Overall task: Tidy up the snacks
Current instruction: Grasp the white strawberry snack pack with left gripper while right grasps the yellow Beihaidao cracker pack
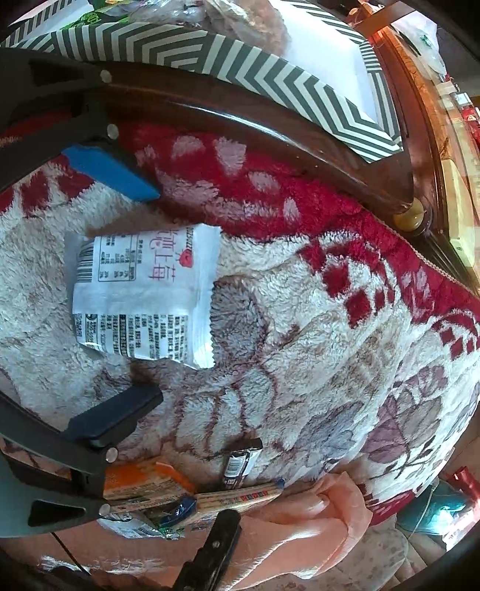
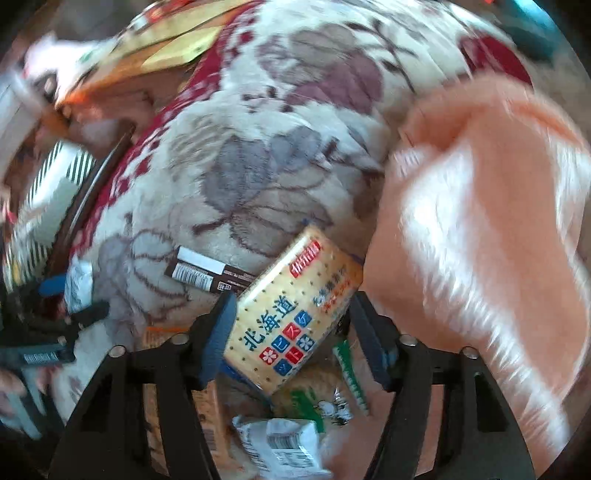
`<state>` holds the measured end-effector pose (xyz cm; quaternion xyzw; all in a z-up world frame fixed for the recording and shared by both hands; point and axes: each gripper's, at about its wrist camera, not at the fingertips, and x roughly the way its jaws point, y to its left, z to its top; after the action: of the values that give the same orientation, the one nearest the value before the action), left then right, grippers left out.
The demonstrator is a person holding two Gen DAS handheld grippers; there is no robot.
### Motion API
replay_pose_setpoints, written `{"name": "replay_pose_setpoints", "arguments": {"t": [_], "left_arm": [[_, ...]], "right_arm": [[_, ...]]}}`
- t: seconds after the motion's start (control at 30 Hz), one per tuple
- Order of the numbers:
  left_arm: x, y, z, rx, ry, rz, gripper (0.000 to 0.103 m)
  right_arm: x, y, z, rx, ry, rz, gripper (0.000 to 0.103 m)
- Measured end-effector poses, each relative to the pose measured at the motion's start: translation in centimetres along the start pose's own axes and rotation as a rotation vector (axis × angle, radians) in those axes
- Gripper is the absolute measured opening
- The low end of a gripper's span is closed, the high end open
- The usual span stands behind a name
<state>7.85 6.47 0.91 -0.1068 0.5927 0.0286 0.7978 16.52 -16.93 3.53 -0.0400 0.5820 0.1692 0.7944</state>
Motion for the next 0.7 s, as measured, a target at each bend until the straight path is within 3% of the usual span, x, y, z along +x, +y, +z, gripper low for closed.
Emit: {"name": "replay_pose_setpoints", "arguments": {"t": [0.17,0.33,0.43,0.57,0.7], "left_arm": [[0.1,0.0,0.0,0.000,0.000,0.009,0.103],[0.2,-0.1,-0.1,0.005,-0.001,0.013,0.103],[0.2,-0.2,-0.1,0.000,-0.005,0.022,0.103],[0.3,-0.6,0.0,0.025,-0.009,0.041,0.103],[0.4,0.0,0.1,0.015,0.002,-0.005,0.100]], "right_arm": [[1.5,1.2,0.7,0.022,-0.033,-0.022,0.075],[1.6,0.2,0.5,0.037,-0.009,-0.072,0.075],[1.5,-1.4,-0.1,0.135,-0.019,0.004,0.075],[3.1,-1.1,-0.4,0.132,0.015,0.022,0.076],[2.8,-0.3,-0.8,0.090,-0.020,0.028,0.068]]}}
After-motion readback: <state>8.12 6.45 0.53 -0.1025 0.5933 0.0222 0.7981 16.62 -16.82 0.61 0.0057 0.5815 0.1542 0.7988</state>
